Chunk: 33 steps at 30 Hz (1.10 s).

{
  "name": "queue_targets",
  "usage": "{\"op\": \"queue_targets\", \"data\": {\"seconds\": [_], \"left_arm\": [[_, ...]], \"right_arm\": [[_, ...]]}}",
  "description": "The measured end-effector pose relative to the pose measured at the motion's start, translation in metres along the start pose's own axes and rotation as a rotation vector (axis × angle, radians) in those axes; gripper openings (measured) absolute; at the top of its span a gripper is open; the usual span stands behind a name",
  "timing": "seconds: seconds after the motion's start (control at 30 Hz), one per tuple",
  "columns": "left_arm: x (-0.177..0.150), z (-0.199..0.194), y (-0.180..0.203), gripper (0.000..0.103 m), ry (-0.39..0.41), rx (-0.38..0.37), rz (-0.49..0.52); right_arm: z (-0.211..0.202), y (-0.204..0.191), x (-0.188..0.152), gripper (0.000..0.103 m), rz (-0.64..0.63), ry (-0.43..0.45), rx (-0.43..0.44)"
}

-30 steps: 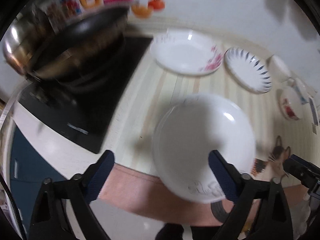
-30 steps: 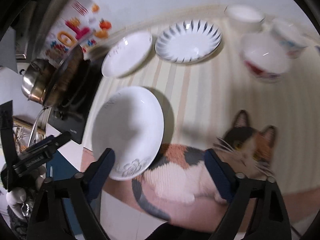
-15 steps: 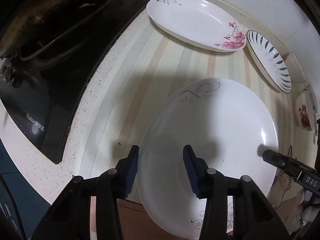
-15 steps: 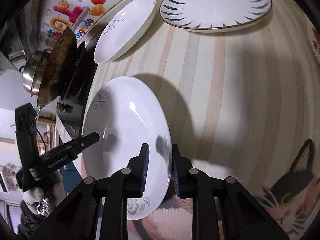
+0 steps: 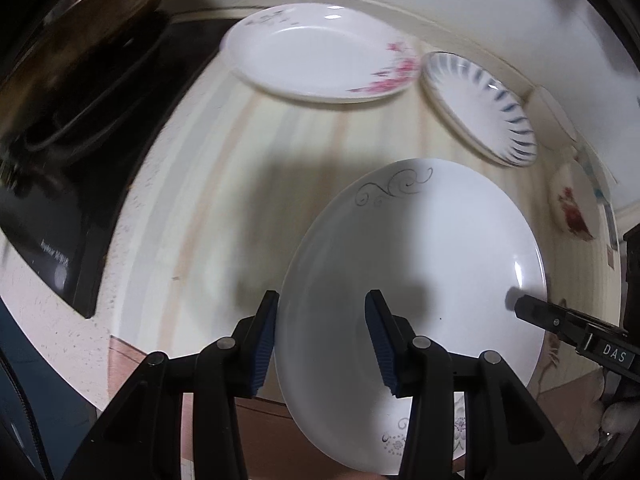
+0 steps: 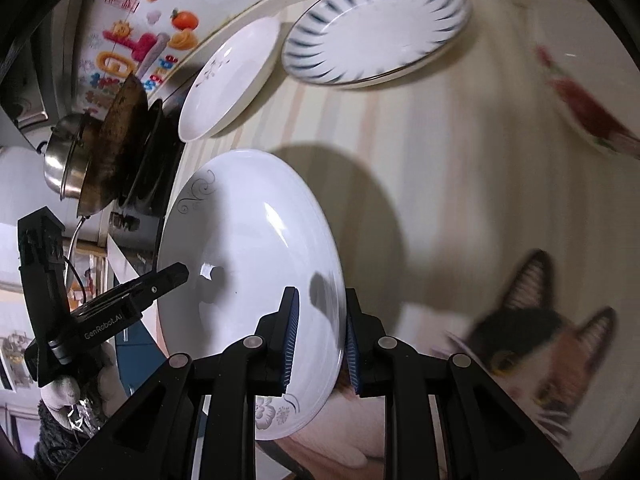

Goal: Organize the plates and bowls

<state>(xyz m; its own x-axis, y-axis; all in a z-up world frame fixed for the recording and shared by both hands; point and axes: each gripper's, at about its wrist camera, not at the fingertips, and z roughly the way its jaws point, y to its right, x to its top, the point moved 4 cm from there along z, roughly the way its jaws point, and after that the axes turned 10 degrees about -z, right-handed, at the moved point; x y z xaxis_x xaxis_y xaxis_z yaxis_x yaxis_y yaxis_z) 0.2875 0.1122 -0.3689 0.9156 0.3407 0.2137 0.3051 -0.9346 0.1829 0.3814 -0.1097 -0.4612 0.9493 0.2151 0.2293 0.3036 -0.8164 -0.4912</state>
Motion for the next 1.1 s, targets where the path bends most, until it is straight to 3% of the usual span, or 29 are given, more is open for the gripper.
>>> {"op": "queue_targets", "data": {"seconds": [0.33, 0.5, 0.8, 1.1], "left_arm": [[-0.022, 0.009, 0.089, 0.041, -0.038, -0.066, 0.151], [-0.035, 0.027, 0.123, 0.041, -0.065, -0.074, 0.217], [-0.039, 0.049, 0.153, 0.041, -0.091, -0.043, 0.269], [-0.032, 0.050, 0.160, 0.041, -0.092, -0.026, 0.290]], "right_arm": [[-0.075, 0.068, -0.036, 0.023, 0.109, 0.044, -0.071], [-0.091, 0.105, -0.056, 0.023, 0.176, 0.050, -0.096], [-0.091, 0.139, -0.073, 0.023, 0.248, 0.042, -0.086], [-0.087, 0.146, -0.071, 0.024, 0.268, 0.029, -0.064]]}}
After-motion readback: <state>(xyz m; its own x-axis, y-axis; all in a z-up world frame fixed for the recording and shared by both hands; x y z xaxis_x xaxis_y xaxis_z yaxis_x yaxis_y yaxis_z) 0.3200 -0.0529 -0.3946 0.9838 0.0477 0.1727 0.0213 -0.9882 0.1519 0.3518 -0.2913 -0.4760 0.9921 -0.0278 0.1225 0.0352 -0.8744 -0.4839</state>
